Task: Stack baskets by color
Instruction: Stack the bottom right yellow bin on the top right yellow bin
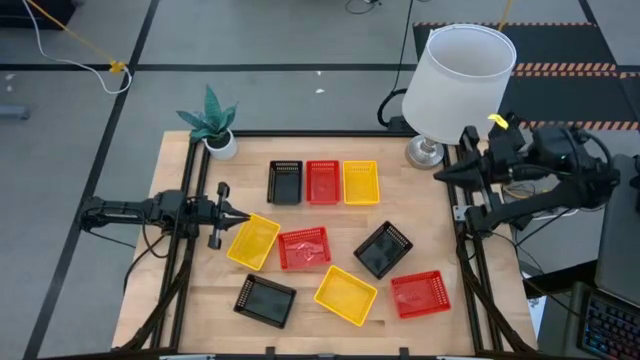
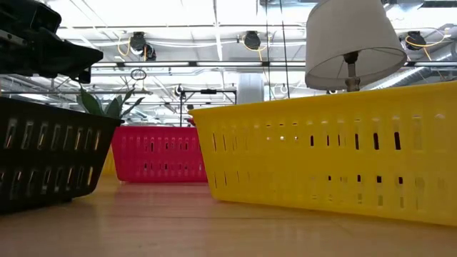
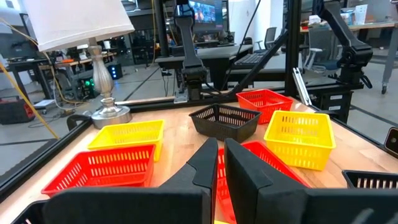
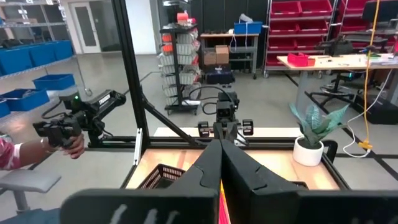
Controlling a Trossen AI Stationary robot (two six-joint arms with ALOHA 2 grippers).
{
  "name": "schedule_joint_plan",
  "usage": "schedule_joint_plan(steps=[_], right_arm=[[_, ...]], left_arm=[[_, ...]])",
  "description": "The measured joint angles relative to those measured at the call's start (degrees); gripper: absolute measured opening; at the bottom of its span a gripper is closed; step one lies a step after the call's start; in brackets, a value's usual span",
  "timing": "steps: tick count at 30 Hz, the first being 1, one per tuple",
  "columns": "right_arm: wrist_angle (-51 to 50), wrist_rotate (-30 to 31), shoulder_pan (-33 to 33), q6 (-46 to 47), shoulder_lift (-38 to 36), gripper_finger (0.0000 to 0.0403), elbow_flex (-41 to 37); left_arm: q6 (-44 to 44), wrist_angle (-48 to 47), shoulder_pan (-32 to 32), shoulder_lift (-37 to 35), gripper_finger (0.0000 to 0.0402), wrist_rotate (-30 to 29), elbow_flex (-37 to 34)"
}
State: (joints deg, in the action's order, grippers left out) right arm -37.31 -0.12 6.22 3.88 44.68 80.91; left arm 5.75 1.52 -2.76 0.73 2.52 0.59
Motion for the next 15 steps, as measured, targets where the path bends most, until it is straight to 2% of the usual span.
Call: schedule_joint_plan(steps=[5, 15], right_arm=[[-0.5, 0.0, 0.0, 0.0, 2.75, 0.0, 2.7], [-0.25, 0.0, 0.0, -0.04, 5.23, 0.0, 2.77]], left_arm=[[0.0, -0.02, 0.0, 0.02, 0.0033, -0.02, -0.01], [-0.99, 0.76, 0.0, 0.0, 0.0033, -0.02, 0.01]])
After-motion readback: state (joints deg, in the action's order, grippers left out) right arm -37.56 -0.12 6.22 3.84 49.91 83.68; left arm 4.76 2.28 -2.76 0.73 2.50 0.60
